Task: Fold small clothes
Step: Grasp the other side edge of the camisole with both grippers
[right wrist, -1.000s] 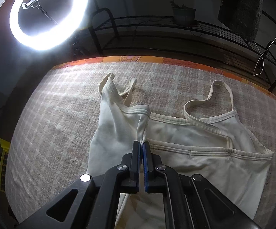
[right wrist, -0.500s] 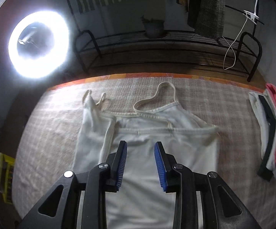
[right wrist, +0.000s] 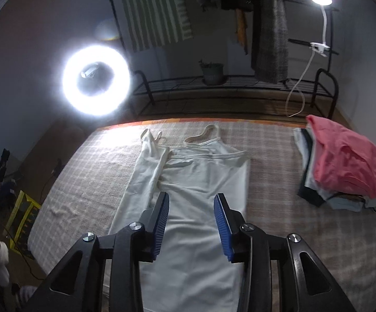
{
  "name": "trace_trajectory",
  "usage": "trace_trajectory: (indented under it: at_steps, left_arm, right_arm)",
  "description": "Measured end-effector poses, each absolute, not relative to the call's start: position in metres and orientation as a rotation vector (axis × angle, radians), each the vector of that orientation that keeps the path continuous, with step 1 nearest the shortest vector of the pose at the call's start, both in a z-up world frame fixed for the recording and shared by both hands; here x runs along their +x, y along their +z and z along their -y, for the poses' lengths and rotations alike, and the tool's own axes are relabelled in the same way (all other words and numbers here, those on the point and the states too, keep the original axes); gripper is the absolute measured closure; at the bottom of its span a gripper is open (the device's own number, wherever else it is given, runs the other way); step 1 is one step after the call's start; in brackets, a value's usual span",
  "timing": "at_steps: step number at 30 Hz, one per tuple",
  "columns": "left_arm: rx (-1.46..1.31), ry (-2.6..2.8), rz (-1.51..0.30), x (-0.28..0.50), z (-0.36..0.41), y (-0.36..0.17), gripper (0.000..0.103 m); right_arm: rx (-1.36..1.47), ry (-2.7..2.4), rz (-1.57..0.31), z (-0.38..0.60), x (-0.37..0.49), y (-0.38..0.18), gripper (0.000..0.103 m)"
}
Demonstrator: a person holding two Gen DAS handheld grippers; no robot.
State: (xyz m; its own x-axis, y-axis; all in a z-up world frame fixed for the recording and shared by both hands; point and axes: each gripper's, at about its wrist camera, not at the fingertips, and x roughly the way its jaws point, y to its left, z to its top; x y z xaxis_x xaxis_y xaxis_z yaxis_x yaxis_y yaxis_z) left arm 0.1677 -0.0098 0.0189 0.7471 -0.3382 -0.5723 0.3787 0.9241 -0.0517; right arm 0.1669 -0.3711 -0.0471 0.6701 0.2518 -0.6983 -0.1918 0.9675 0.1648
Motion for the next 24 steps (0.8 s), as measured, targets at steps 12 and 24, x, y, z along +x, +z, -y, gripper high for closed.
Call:
trace_trajectory:
  at_steps: [12, 24]
  left_arm:
    - [0.131, -0.529, -0.769, 0.145, 0.159, -0.080, 0.069]
    - [0.247, -0.721, -0.917, 0.108, 0.284, -0.167, 0.056]
  right_arm:
    - [0.268, 0.243, -0.746, 0.477, 0.137, -0.088, 0.063]
    - [0.431, 0.153, -0.791, 0.553, 0.158, -0.128, 0.053]
